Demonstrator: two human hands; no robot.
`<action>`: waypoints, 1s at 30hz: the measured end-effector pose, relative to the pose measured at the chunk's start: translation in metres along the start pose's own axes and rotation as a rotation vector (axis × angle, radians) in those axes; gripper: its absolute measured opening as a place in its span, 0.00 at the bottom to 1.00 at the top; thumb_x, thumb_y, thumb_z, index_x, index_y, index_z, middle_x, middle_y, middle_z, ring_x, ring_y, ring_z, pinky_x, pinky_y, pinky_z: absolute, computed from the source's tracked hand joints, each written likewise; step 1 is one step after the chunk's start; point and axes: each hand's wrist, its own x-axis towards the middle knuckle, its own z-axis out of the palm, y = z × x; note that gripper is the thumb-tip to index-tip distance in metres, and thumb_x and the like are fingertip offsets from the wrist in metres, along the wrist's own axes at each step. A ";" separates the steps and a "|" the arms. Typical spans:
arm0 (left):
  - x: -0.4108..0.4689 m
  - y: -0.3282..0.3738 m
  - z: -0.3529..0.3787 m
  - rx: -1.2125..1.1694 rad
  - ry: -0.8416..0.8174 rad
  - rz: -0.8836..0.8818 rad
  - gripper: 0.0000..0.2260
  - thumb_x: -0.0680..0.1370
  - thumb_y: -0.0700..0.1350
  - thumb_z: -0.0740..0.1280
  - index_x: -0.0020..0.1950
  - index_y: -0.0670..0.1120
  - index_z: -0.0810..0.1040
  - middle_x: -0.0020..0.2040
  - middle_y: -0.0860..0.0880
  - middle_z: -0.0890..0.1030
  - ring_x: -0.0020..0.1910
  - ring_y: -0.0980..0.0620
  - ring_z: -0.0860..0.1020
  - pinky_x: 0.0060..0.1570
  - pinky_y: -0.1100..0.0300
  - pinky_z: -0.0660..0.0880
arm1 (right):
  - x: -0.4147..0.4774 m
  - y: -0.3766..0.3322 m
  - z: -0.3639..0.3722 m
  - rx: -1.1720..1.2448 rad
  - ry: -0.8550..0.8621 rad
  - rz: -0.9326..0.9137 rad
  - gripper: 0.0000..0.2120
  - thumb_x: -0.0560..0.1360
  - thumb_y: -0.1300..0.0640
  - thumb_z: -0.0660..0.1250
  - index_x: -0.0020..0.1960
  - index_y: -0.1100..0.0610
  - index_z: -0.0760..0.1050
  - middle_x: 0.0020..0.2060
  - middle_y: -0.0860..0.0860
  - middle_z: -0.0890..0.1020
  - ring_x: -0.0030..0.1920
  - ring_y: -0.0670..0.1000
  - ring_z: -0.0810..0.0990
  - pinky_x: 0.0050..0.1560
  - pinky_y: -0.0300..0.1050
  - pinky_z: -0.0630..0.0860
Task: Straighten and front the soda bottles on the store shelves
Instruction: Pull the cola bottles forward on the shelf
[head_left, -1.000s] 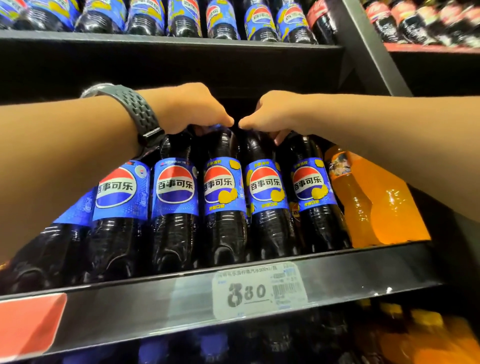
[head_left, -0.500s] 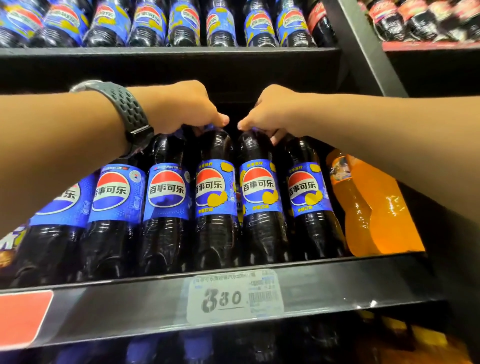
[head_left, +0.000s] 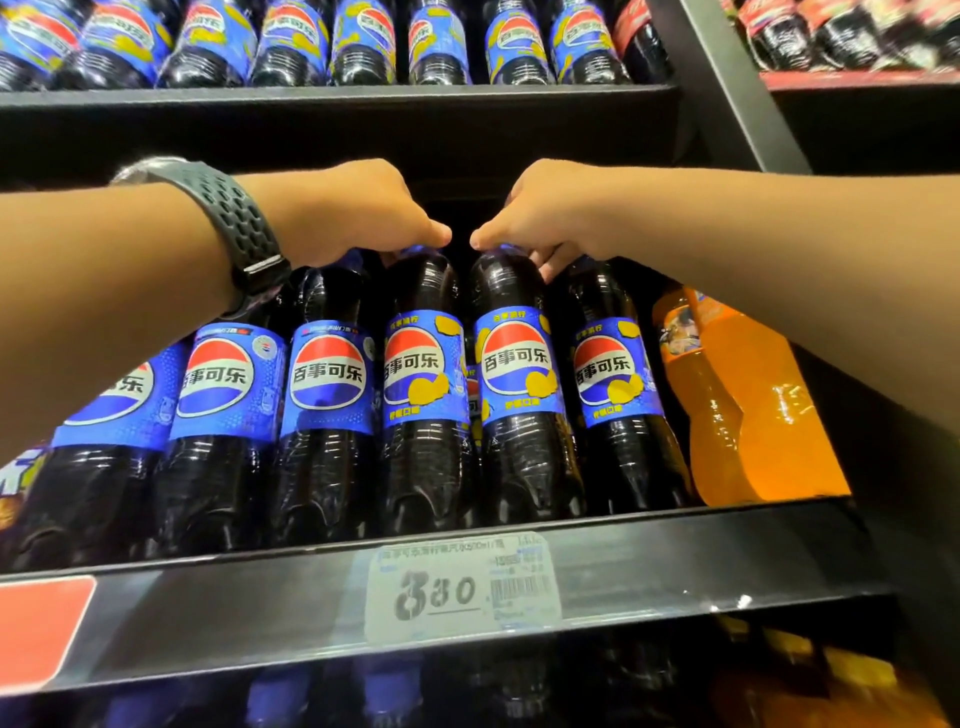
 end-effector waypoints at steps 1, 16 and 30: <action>0.001 -0.001 0.000 0.016 -0.011 0.002 0.17 0.74 0.57 0.69 0.49 0.43 0.82 0.39 0.47 0.79 0.35 0.50 0.75 0.30 0.60 0.69 | 0.000 0.000 -0.001 -0.019 -0.009 -0.007 0.12 0.73 0.49 0.70 0.47 0.59 0.75 0.38 0.55 0.80 0.31 0.50 0.80 0.25 0.39 0.77; 0.004 0.031 0.022 0.192 -0.007 0.277 0.22 0.76 0.62 0.61 0.51 0.46 0.82 0.46 0.46 0.81 0.48 0.46 0.77 0.46 0.57 0.70 | -0.001 0.026 -0.022 -0.767 -0.085 0.105 0.25 0.75 0.39 0.64 0.50 0.63 0.73 0.38 0.58 0.79 0.36 0.56 0.81 0.34 0.45 0.78; 0.003 0.031 0.026 0.157 0.014 0.291 0.19 0.77 0.60 0.62 0.56 0.48 0.81 0.52 0.46 0.81 0.51 0.47 0.77 0.51 0.56 0.72 | 0.002 0.023 -0.036 -0.185 -0.059 0.215 0.14 0.78 0.55 0.64 0.60 0.62 0.72 0.51 0.57 0.79 0.48 0.53 0.79 0.46 0.47 0.79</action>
